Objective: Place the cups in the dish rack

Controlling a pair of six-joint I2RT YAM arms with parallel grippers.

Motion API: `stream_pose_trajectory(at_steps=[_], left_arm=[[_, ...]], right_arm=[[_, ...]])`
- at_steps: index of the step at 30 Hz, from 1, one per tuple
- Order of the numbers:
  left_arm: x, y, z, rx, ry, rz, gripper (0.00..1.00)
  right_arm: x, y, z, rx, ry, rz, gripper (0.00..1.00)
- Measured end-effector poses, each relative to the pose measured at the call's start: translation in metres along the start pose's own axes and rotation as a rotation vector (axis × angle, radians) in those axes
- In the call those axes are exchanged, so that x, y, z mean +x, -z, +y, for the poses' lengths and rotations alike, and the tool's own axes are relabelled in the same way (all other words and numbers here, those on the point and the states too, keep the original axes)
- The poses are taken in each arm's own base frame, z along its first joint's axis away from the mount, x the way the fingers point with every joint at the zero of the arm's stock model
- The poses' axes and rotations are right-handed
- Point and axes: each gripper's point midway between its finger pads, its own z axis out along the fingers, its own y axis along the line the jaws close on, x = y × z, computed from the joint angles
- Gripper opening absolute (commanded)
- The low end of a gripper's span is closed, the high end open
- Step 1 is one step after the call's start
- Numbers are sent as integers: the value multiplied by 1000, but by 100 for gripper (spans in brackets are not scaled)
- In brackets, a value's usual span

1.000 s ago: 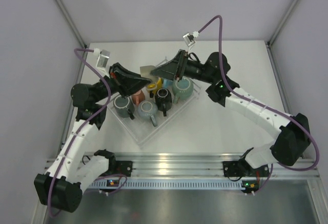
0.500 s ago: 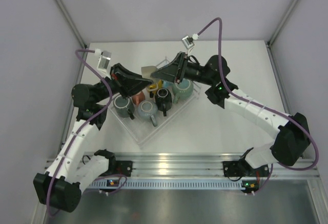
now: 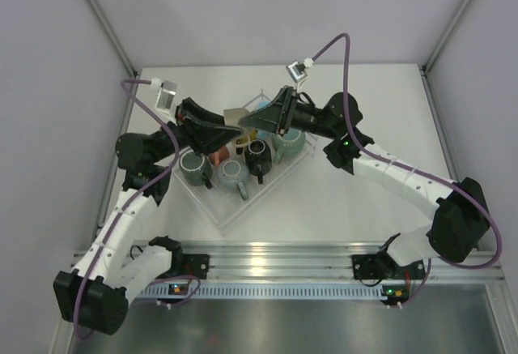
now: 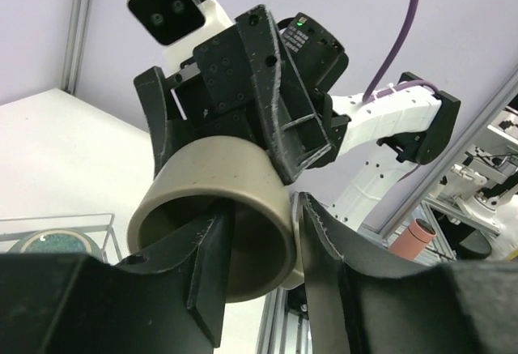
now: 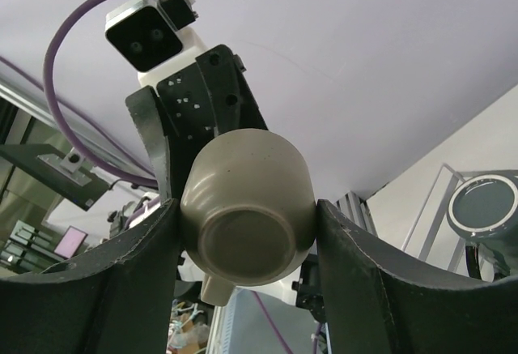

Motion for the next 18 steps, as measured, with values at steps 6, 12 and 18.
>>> stream_pose_trajectory(at_steps=[6, 12, 18], left_arm=[[6, 2, 10, -44, 7, 4, 64], [8, 10, 12, -115, -28, 1, 83], [12, 20, 38, -290, -13, -2, 91]], right_arm=[[-6, 4, 4, -1, 10, -14, 0], [-19, 13, -4, 36, 17, -45, 0], [-20, 19, -20, 111, 31, -50, 0]])
